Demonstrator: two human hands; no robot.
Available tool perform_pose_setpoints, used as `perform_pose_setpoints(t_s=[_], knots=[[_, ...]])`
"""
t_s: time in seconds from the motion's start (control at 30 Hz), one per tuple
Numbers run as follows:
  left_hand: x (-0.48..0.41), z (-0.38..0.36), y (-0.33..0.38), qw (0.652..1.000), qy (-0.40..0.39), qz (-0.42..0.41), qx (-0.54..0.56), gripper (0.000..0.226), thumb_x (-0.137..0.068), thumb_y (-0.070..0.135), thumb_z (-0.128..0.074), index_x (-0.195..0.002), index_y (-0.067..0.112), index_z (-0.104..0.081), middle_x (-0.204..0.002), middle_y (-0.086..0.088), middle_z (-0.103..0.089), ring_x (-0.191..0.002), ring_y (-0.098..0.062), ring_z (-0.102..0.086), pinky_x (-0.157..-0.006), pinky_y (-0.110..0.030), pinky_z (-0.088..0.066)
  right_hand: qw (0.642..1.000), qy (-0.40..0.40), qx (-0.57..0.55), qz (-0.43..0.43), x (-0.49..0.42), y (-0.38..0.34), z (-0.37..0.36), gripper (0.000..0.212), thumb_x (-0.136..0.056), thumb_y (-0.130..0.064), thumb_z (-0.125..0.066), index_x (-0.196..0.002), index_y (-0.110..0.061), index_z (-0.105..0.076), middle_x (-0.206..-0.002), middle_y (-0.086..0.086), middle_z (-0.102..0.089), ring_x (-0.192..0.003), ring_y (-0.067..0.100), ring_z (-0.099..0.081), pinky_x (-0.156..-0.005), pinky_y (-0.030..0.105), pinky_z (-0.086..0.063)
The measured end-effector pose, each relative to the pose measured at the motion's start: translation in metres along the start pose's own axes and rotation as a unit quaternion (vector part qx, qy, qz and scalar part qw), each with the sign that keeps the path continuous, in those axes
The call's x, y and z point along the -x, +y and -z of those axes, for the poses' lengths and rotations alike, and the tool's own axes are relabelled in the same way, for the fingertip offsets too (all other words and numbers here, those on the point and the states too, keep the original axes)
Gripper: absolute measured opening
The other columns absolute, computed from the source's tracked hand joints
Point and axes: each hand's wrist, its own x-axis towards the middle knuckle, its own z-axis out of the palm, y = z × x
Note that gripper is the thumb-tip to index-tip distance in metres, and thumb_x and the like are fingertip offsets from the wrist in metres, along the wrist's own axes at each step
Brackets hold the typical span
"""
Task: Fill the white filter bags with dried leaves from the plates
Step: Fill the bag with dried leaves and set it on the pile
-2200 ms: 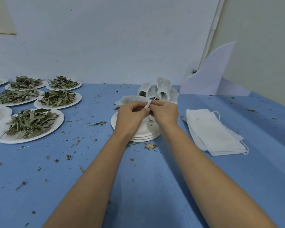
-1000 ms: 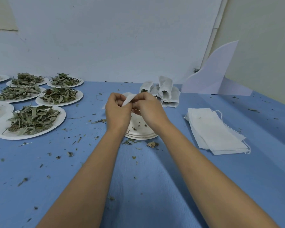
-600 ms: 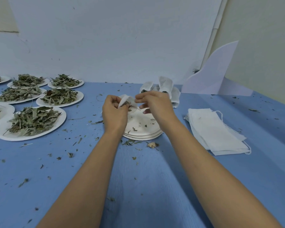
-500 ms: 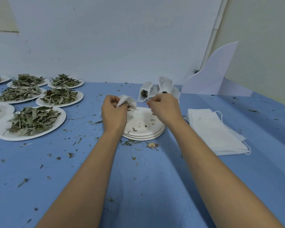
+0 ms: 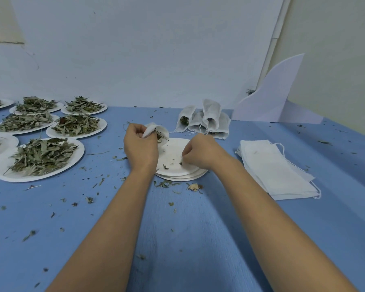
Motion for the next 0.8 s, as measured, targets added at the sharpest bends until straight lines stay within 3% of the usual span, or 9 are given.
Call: perform_pose_setpoints(t_s=[0.1, 0.23, 0.33, 0.4, 0.47, 0.57, 0.7, 0.8], knots=[[-0.001, 0.0, 0.0, 1.0, 0.014, 0.004, 0.0, 0.028, -0.084, 0.004, -0.06, -0.07, 0.023, -0.044, -0.066, 0.006, -0.046, -0.058, -0.007, -0.042, -0.052, -0.013, -0.037, 0.998, -0.012, -0.047, 0.026, 0.004, -0.002, 0.001, 0.017, -0.084, -0.006, -0.062, -0.094, -0.008, -0.076, -0.099, 0.0, -0.072, -0.086, 0.012, -0.06, -0.065, 0.018, -0.047], [0.002, -0.001, -0.002, 0.998, 0.022, 0.031, 0.047, 0.029, -0.084, 0.003, -0.062, -0.072, 0.022, -0.045, -0.064, 0.006, -0.048, -0.054, -0.004, -0.045, -0.052, -0.015, -0.039, 0.992, -0.05, -0.098, 0.055, 0.007, -0.007, 0.001, 0.019, -0.083, -0.007, -0.067, -0.099, -0.014, -0.075, -0.099, -0.003, -0.072, -0.088, 0.005, -0.06, -0.066, 0.003, -0.042], [0.004, -0.002, -0.001, 0.993, 0.026, 0.05, 0.1, 0.029, -0.083, 0.0, -0.065, -0.073, 0.02, -0.045, -0.064, 0.007, -0.049, -0.045, 0.006, -0.047, -0.048, -0.011, -0.041, 0.988, -0.07, -0.121, 0.071, 0.008, -0.011, -0.003, 0.022, -0.082, -0.005, -0.067, -0.1, -0.015, -0.075, -0.092, -0.005, -0.071, -0.099, 0.009, -0.062, -0.084, 0.016, -0.045], [0.004, -0.004, -0.001, 0.99, 0.029, 0.064, 0.119, 0.029, -0.082, 0.001, -0.066, -0.074, 0.02, -0.046, -0.067, 0.006, -0.051, -0.051, 0.003, -0.052, -0.051, -0.011, -0.043, 0.986, -0.071, -0.131, 0.074, 0.008, -0.012, -0.004, 0.022, -0.082, -0.005, -0.067, -0.1, -0.015, -0.075, -0.083, -0.009, -0.067, -0.099, 0.008, -0.062, -0.086, 0.017, -0.044], [0.004, -0.004, -0.002, 0.988, 0.03, 0.08, 0.126, 0.029, -0.082, 0.003, -0.068, -0.075, 0.02, -0.046, -0.07, 0.004, -0.052, -0.059, -0.005, -0.053, -0.054, -0.015, -0.045, 0.986, -0.063, -0.136, 0.069, 0.007, -0.011, -0.005, 0.02, -0.082, -0.008, -0.069, -0.098, -0.017, -0.075, -0.077, -0.012, -0.065, -0.098, 0.007, -0.062, -0.081, 0.014, -0.044], [0.005, -0.004, -0.004, 0.986, 0.03, 0.092, 0.135, 0.028, -0.082, 0.004, -0.068, -0.075, 0.02, -0.047, -0.074, 0.002, -0.053, -0.062, -0.009, -0.054, -0.055, -0.019, -0.047, 0.989, -0.04, -0.131, 0.05, 0.007, -0.011, -0.007, 0.014, -0.078, -0.02, -0.076, -0.092, -0.017, -0.075, -0.074, -0.012, -0.066, -0.086, 0.005, -0.06, -0.061, 0.004, -0.041], [0.006, -0.006, -0.004, 0.986, 0.028, 0.093, 0.135, 0.028, -0.082, 0.003, -0.068, -0.074, 0.019, -0.046, -0.073, 0.002, -0.052, -0.064, -0.011, -0.053, -0.059, -0.022, -0.047, 0.996, -0.022, -0.088, 0.02, 0.007, -0.013, -0.013, 0.027, -0.071, -0.04, -0.08, -0.083, -0.018, -0.075, -0.078, -0.007, -0.067, -0.068, 0.001, -0.053, -0.052, 0.014, -0.038], [0.007, -0.007, -0.004, 0.987, 0.022, 0.09, 0.134, 0.028, -0.083, 0.002, -0.067, -0.074, 0.019, -0.046, -0.072, 0.002, -0.053, -0.064, -0.011, -0.054, -0.062, -0.023, -0.048, 0.996, -0.027, -0.084, 0.019, 0.007, -0.015, -0.018, 0.031, -0.069, -0.044, -0.08, -0.08, -0.016, -0.073, -0.073, -0.007, -0.062, -0.061, 0.003, -0.048, -0.05, 0.016, -0.035]])
